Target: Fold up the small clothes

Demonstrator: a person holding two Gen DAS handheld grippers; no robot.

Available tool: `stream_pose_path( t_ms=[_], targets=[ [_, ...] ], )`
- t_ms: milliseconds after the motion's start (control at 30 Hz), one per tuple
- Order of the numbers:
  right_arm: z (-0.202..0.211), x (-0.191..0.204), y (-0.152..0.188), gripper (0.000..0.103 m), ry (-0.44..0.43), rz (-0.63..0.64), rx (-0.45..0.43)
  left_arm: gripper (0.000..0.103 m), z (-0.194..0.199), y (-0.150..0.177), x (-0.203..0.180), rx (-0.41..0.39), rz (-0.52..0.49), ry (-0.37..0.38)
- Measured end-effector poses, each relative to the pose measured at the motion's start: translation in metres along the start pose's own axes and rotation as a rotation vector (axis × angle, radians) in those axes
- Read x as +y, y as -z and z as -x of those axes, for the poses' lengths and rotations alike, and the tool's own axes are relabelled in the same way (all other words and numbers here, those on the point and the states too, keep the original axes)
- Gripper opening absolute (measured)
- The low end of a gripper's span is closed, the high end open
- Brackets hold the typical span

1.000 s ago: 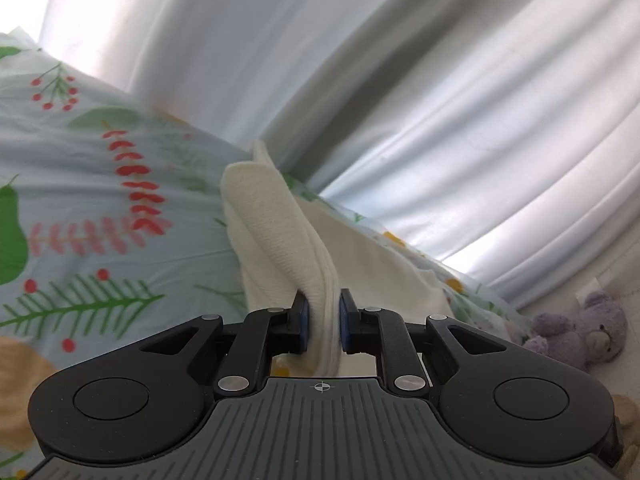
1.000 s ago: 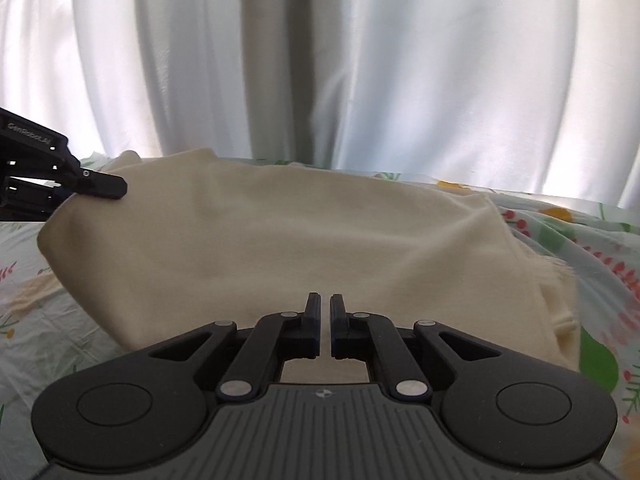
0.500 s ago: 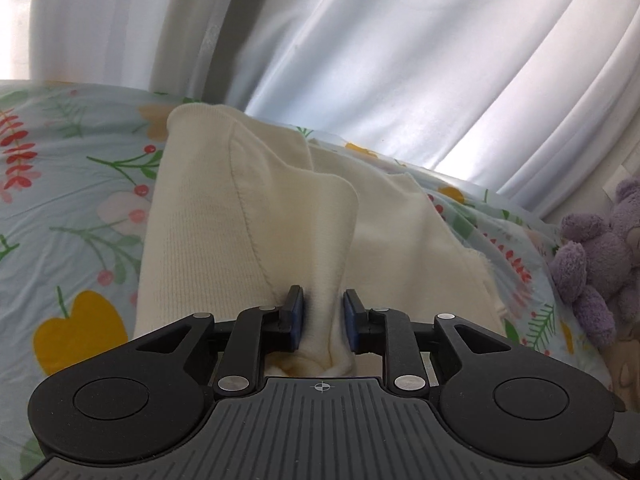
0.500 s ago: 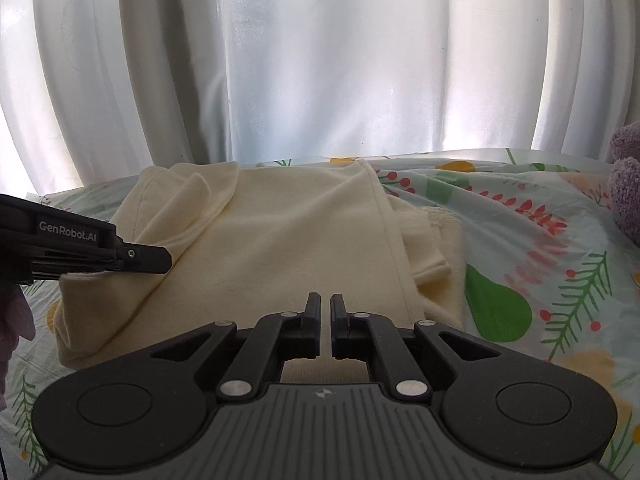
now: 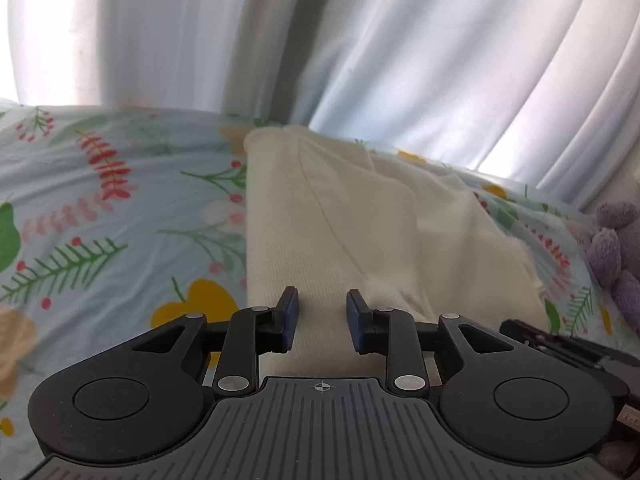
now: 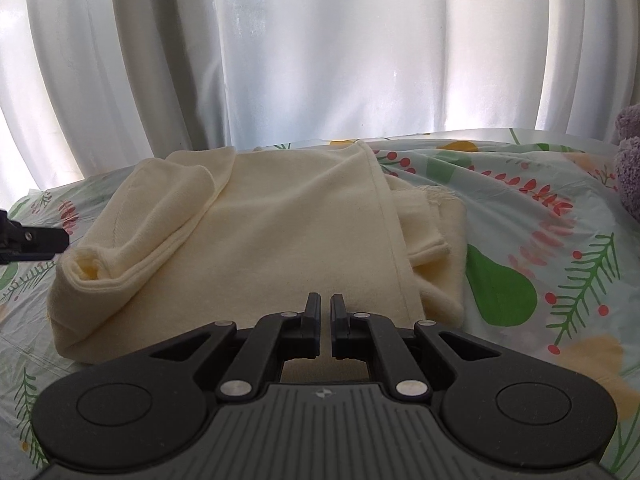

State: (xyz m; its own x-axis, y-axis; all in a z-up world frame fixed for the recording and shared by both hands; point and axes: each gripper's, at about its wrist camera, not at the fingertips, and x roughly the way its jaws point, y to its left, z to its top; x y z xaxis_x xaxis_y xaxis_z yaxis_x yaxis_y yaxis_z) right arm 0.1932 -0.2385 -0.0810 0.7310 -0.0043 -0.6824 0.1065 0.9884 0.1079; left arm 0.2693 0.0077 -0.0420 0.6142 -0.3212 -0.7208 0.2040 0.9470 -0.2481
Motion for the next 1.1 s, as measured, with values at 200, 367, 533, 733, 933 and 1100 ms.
stream_pose_path(
  t_ms=[200, 367, 533, 733, 933, 1100],
  targets=[
    [-0.004, 0.007, 0.0, 0.005, -0.002, 0.04, 0.03, 0.036, -0.014, 0.014, -0.032, -0.051, -0.136, -0.035],
    [0.003, 0.013, -0.012, 0.008, -0.05, 0.053, 0.017, 0.04, -0.007, 0.013, -0.019, -0.049, -0.081, 0.015],
    [-0.004, 0.021, -0.038, 0.038, -0.226, -0.02, 0.057, 0.042, 0.005, 0.008, 0.001, -0.024, 0.047, 0.074],
    [-0.044, 0.022, -0.062, 0.058, -0.44, -0.191, 0.18, 0.051, 0.022, 0.015, 0.005, -0.029, 0.008, 0.062],
    [-0.084, 0.028, -0.067, 0.055, -0.494, -0.304, 0.262, 0.052, 0.019, 0.023, 0.004, -0.002, -0.023, 0.041],
    [-0.086, 0.043, -0.07, 0.034, -0.491, -0.242, 0.255, 0.052, 0.018, 0.028, 0.006, 0.025, -0.045, 0.041]
  ],
)
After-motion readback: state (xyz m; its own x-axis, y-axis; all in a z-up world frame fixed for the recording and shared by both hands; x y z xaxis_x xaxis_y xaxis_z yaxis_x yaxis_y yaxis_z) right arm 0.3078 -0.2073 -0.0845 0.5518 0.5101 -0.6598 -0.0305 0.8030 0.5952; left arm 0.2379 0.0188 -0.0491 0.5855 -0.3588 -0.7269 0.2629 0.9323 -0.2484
